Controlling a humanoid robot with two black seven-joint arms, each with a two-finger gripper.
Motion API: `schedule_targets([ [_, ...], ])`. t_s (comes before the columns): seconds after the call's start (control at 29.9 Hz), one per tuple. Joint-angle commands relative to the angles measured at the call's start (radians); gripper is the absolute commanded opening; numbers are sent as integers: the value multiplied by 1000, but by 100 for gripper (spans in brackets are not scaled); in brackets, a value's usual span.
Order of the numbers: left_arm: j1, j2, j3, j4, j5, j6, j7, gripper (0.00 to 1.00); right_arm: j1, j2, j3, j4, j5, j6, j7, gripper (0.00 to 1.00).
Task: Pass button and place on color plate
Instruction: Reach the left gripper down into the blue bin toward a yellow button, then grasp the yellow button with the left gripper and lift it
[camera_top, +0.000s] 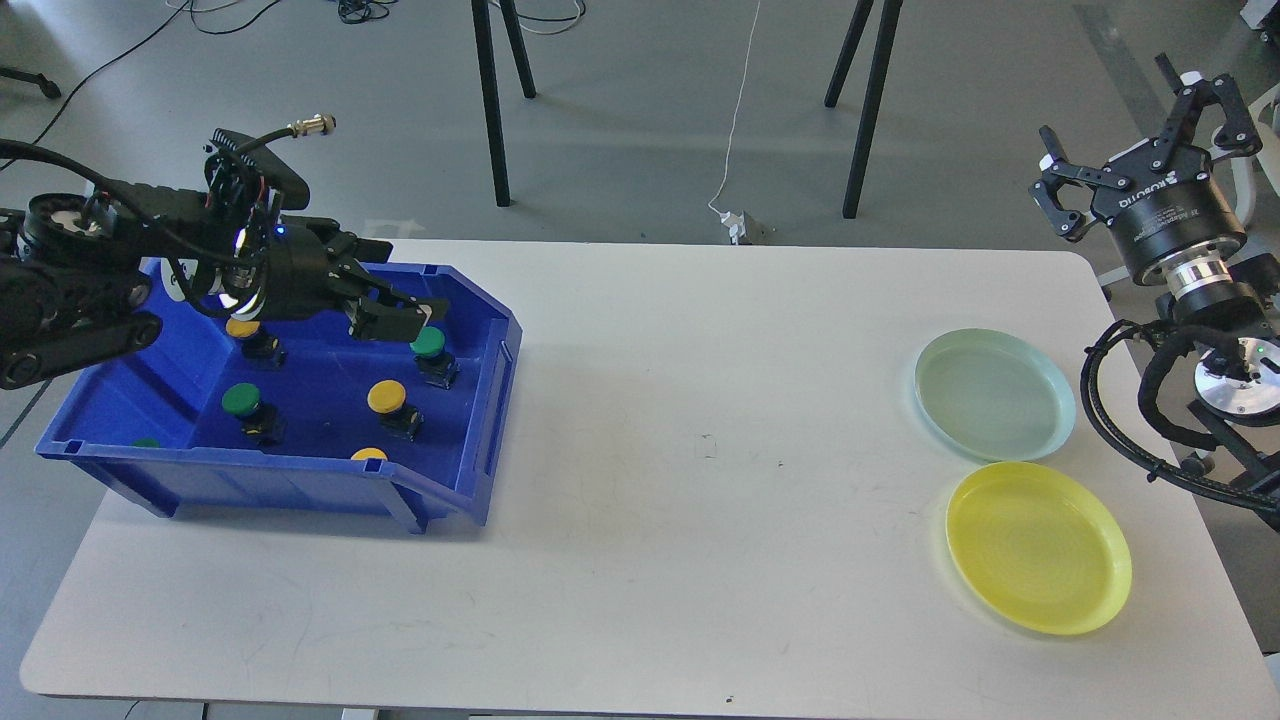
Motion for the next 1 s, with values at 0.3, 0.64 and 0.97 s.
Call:
schedule_targets([
  [0.3,206,-132,-5,176,-1,0,0,100,-28,0,0,-3,-2,0,0,99],
  [0.64,265,-150,0,241,0,-3,0,99,-46,0,0,-3,-2,0,2,99],
  [0.97,283,-162,8,271,3,-34,0,81,-57,0,0,-3,-2,0,3,99],
])
